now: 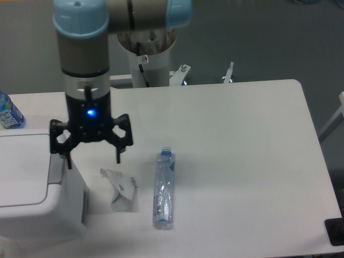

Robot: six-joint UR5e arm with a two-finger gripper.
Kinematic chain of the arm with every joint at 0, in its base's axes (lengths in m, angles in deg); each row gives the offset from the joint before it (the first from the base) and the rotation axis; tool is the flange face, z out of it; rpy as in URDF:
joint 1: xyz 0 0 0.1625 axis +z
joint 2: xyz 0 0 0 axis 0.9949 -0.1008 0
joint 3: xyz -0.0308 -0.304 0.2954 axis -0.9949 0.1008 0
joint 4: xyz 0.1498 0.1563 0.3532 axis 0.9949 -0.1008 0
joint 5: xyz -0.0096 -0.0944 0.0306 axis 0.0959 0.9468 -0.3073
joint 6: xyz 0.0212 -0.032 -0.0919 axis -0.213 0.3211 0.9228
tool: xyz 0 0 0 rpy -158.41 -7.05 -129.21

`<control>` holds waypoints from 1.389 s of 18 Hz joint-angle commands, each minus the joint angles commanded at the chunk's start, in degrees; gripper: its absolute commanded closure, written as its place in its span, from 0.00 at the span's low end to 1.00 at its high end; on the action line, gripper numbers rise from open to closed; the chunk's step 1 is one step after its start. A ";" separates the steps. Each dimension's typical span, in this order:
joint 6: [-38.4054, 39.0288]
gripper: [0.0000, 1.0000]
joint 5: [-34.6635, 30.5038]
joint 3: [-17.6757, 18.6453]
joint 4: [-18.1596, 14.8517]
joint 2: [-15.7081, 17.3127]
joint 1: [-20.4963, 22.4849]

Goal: Open the trash can
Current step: 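Lower the gripper onto the lid edge and push it open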

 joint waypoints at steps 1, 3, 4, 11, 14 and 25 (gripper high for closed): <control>0.00 0.00 0.00 0.00 0.00 -0.09 -0.35; -0.09 0.00 -0.09 0.00 0.00 -0.17 -0.44; -0.17 0.00 -0.09 0.00 0.00 -0.26 -0.44; -0.18 0.00 -0.35 0.09 0.00 -0.79 -0.44; -0.53 0.00 -0.26 0.00 0.00 -0.97 -0.44; -0.79 0.00 -0.35 0.00 0.00 -1.41 -0.44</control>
